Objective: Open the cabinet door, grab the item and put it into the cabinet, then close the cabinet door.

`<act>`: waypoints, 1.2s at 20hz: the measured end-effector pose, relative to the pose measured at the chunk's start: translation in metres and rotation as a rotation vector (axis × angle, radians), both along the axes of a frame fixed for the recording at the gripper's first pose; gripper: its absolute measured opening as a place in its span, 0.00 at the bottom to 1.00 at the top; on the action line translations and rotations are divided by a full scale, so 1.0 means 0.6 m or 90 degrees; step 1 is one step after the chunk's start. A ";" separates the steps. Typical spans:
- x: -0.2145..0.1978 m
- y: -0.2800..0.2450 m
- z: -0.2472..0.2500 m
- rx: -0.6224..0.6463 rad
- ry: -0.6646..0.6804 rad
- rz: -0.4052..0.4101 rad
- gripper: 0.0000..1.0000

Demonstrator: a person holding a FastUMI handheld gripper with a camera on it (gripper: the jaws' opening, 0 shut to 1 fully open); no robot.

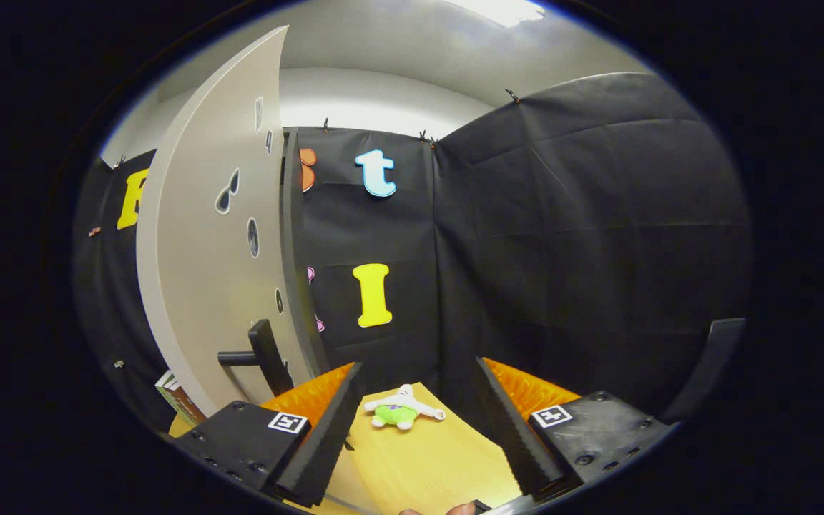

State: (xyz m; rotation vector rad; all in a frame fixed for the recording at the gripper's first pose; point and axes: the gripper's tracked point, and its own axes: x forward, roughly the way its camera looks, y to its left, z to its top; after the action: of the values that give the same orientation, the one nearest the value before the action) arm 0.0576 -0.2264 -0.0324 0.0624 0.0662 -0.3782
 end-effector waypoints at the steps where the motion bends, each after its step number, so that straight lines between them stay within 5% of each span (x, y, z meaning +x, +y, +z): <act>1: 0.006 -0.003 -0.001 -0.001 0.001 0.001 0.97; 9: 0.010 0.037 -0.003 -0.013 0.015 0.015 0.98; 24: 0.031 0.274 -0.026 0.006 0.015 0.110 0.98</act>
State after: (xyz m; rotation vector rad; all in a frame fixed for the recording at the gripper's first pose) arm 0.0761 -0.0621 -0.0477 0.0602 0.0964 -0.2053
